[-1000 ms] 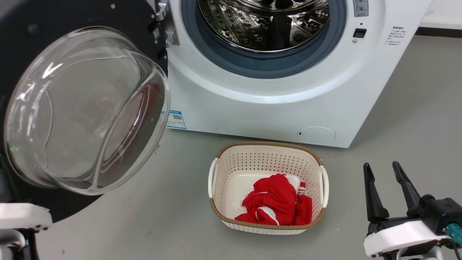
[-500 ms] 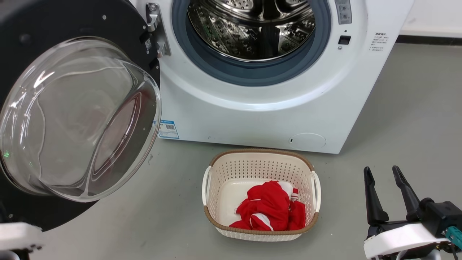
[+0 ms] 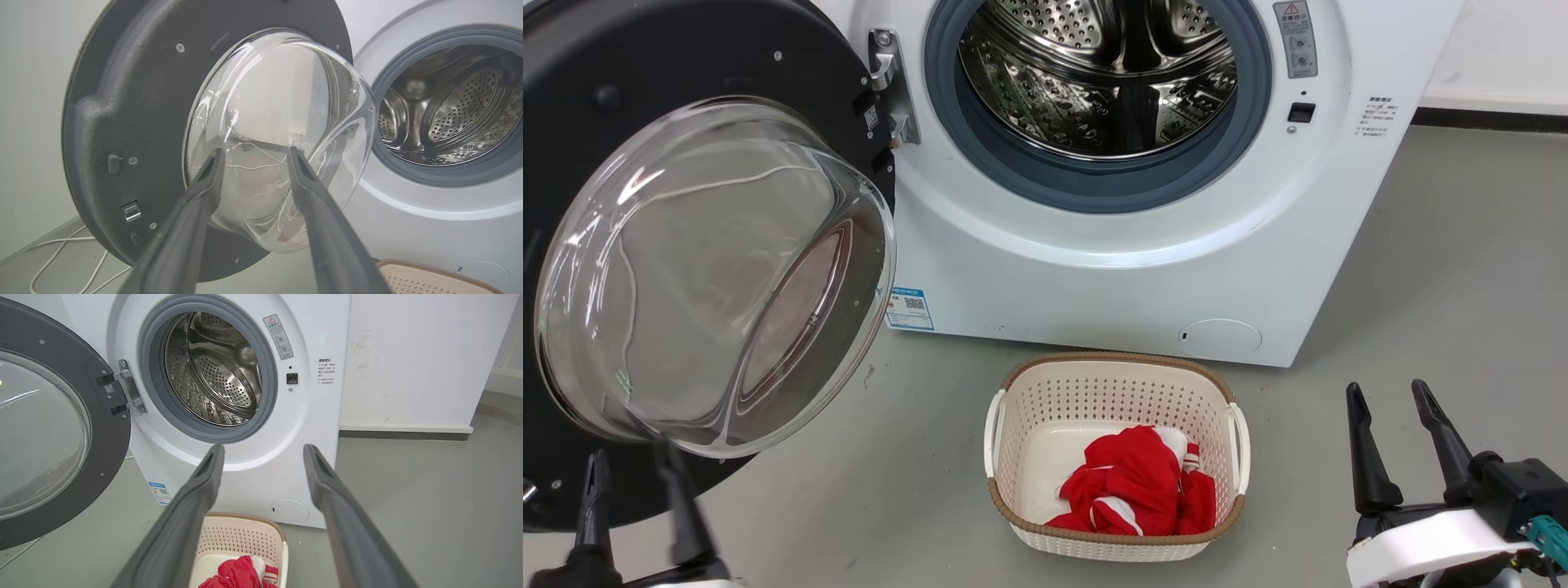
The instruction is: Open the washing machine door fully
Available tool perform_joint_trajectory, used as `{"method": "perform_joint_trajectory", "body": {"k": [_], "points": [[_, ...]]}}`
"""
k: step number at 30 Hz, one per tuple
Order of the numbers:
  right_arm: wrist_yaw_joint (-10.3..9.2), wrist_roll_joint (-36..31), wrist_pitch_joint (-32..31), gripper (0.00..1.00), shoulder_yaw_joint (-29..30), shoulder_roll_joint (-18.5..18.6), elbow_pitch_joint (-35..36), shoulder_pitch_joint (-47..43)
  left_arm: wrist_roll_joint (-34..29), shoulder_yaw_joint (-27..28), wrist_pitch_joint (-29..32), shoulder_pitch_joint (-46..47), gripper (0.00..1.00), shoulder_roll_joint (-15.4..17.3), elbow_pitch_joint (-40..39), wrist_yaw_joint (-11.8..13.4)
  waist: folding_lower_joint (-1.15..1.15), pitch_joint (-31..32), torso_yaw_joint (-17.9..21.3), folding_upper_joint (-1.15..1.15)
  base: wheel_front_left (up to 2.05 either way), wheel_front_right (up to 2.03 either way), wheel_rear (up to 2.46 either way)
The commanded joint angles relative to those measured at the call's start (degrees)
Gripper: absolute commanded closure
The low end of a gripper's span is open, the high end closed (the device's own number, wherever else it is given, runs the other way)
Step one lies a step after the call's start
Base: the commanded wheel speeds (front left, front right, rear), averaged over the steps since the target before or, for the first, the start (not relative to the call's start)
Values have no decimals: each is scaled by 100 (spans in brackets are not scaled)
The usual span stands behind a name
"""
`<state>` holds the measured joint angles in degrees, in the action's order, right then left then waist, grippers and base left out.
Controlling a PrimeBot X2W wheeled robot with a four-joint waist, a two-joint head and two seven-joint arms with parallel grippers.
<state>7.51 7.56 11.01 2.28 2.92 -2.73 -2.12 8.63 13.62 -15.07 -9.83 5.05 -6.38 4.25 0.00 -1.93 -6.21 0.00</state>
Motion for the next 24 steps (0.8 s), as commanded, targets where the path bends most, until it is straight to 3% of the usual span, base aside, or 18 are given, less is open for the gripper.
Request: {"method": "perform_joint_trajectory", "body": {"k": [1, 8, 18, 24], "points": [[-4, -18, 1, 0, -8, -8, 6, -13, -40, -22, -14, -36, 0, -16, -47, -6, 0, 11, 11, 0, 0, 0, 0], [-4, -93, -17, 0, -35, -8, 37, -39, -234, -608, -14, -93, 0, -184, -26, -73, 0, 163, 146, 0, 0, 0, 0], [-4, -217, -51, 0, -13, -8, 234, -24, -640, -1482, -14, 594, 0, -207, 256, -329, 0, 197, 538, 0, 0, 0, 0], [-4, -310, -85, 0, -57, -9, 366, -58, -648, -1622, -14, 942, 0, -209, 551, -424, 0, 220, 796, 0, 0, 0, 0]]}}
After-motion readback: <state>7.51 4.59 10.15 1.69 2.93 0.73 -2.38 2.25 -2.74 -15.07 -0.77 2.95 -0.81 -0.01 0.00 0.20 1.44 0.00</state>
